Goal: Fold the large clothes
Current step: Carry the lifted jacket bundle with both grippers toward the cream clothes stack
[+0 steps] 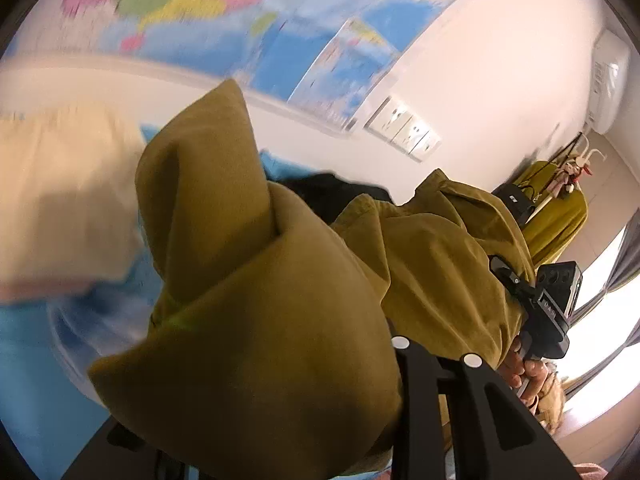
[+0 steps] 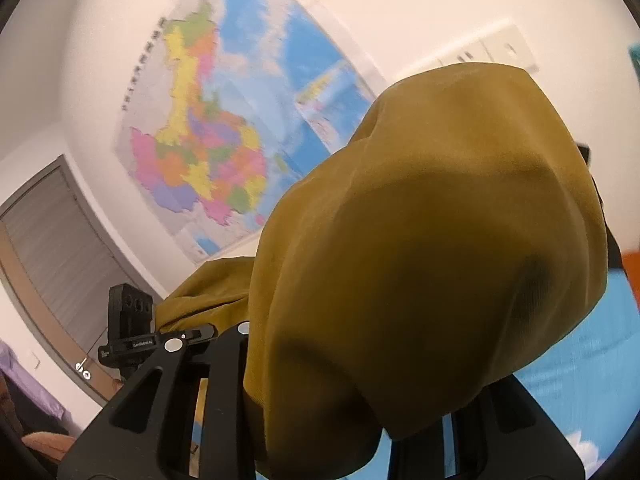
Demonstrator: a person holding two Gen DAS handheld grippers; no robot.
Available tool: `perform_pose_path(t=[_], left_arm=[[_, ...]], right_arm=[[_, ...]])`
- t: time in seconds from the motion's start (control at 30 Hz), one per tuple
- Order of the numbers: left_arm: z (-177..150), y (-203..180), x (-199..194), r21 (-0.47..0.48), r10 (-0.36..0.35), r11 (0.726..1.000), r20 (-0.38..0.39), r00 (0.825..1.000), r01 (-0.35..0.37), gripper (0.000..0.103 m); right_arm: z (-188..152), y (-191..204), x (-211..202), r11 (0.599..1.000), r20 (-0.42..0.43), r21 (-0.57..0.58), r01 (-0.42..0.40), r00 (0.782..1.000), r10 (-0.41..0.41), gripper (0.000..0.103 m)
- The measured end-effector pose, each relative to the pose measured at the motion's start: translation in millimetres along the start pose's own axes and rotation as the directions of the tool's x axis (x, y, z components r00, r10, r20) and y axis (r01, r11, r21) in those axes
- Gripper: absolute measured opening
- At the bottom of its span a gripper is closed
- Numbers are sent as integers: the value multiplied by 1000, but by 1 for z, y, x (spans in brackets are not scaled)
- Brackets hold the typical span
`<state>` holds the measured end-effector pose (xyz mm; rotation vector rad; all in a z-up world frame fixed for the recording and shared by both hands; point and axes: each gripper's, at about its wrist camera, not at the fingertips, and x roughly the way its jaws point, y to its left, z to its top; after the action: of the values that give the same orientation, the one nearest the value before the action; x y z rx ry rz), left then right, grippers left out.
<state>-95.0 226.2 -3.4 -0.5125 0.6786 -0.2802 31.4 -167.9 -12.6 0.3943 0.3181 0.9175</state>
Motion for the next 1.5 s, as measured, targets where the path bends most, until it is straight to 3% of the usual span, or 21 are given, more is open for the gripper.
perform_pose_path(t=[0.23,0.33,0.43,0.63,0.77,0.8,0.93,0.97,1.03,1.07,1.1,1.13,1.17,1.2,1.23,1.27,1.37,1.5], left_arm=[[47,-21,-56,83,56,994,140,988,-68,26],[70,-15,-86,93,99,988,218,971,-122,26],[89,-4,-115,88,169,975,290,942,-202,26],[129,44,-169,23,322,933,397,859,-360,26],[149,91,-196,-58,433,889,426,795,-454,26],[154,107,-203,-84,467,872,435,770,-482,26],[160,167,-225,-169,543,832,443,713,-529,26],[159,188,-228,-199,573,812,446,687,-548,26],[154,224,-230,-236,612,784,448,652,-574,26],[148,250,-224,-254,657,746,433,617,-616,27],[144,266,-219,-270,679,728,417,604,-630,28],[136,297,-208,-307,704,708,377,601,-637,28],[128,326,-196,-342,728,685,312,610,-643,28],[114,364,-181,-397,739,664,218,638,-633,28],[105,383,-174,-425,737,655,180,651,-624,28],[93,402,-167,-452,742,639,150,653,-622,31],[80,414,-164,-462,738,639,144,659,-614,41],[78,410,-161,-437,753,625,119,648,-647,48]], right_arm=[[47,43,21,992,62,-70,-104,992,108,28],[68,69,48,982,74,-102,-159,983,167,28],[85,95,85,966,67,-132,-223,970,233,28],[98,139,181,933,23,-134,-333,941,339,28],[93,167,245,915,-14,-115,-387,922,388,28],[88,175,264,913,-27,-103,-396,918,395,28],[57,199,331,905,-89,-88,-415,909,408,28],[44,203,348,907,-114,-87,-412,908,402,28],[18,206,376,911,-160,-83,-403,908,387,28],[2,205,390,919,-191,-84,-385,911,364,28],[-21,200,410,931,-248,-71,-357,911,330,28],[-44,193,430,943,-328,-43,-331,896,300,28],[-62,186,443,952,-393,-22,-305,878,272,29],[-77,179,453,960,-443,-10,-278,862,245,32],[-91,170,458,966,-479,4,-258,848,228,35],[-95,166,458,966,-484,16,-259,843,234,38],[-95,164,444,961,-520,0,-276,821,236,44],[-90,166,419,954,-562,-2,-301,789,247,58]])
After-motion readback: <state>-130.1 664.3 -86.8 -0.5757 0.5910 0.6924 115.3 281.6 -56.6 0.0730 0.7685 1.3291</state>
